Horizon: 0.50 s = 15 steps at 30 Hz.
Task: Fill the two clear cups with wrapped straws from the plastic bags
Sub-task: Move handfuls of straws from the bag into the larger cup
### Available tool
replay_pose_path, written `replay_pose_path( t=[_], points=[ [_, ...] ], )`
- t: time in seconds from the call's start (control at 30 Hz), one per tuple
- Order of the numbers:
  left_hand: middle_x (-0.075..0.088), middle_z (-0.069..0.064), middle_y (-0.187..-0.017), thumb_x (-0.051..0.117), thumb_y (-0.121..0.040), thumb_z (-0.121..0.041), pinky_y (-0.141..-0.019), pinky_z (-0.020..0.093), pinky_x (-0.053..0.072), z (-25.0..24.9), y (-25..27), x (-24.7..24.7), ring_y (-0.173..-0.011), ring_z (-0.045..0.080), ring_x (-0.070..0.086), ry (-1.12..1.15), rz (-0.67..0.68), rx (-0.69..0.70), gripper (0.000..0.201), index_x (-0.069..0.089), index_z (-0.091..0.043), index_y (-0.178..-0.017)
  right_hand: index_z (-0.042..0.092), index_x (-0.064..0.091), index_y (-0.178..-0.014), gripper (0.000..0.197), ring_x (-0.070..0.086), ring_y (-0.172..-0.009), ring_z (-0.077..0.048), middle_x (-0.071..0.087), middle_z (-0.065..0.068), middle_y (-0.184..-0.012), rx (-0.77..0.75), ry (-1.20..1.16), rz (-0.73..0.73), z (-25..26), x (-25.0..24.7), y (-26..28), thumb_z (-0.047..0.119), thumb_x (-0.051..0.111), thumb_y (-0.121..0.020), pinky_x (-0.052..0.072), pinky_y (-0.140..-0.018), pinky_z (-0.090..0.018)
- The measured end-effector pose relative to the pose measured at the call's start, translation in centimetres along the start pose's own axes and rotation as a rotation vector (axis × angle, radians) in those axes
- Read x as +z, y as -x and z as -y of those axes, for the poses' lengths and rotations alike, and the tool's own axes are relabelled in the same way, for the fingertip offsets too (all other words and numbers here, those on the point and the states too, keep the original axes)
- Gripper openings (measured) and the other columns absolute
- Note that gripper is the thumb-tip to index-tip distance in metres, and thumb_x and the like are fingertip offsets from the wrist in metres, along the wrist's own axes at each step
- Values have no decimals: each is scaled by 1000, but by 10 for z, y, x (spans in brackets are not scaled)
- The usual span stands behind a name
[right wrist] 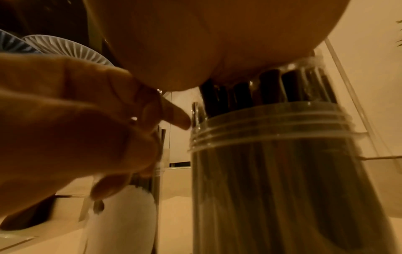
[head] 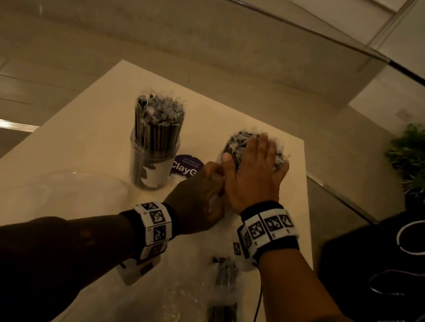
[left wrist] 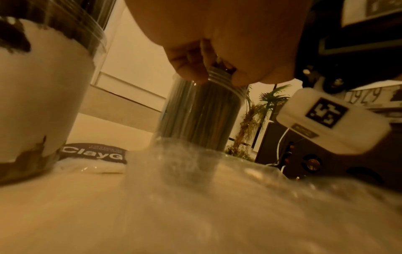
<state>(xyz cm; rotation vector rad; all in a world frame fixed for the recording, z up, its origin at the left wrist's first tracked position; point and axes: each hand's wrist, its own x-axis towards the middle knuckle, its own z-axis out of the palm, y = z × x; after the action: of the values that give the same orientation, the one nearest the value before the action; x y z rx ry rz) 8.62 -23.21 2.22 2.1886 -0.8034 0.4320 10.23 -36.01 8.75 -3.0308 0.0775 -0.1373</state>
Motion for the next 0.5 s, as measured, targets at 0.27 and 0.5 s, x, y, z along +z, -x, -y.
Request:
replay_pose_path(
  t=[0.27, 0.5],
  points=[
    [44, 7, -135, 81, -60, -44, -92, 40, 49, 32, 35, 16, -117, 27, 50, -114, 580, -914, 100, 23, -20, -139, 18, 50, -81, 15, 44, -68, -10, 49, 2, -76, -108, -558, -145, 23, 11, 82, 20, 45, -95, 36, -64, -12],
    [55, 8, -120, 59, -85, -15, -92, 33, 49, 35, 29, 11, -107, 25, 56, -95, 608, -961, 32, 52, -13, -116, 13, 61, -119, 29, 56, -117, -29, 60, -9, -127, 282, -61, 671, 19, 80, 103, 28, 50, -96, 42, -105, -39]
  ],
)
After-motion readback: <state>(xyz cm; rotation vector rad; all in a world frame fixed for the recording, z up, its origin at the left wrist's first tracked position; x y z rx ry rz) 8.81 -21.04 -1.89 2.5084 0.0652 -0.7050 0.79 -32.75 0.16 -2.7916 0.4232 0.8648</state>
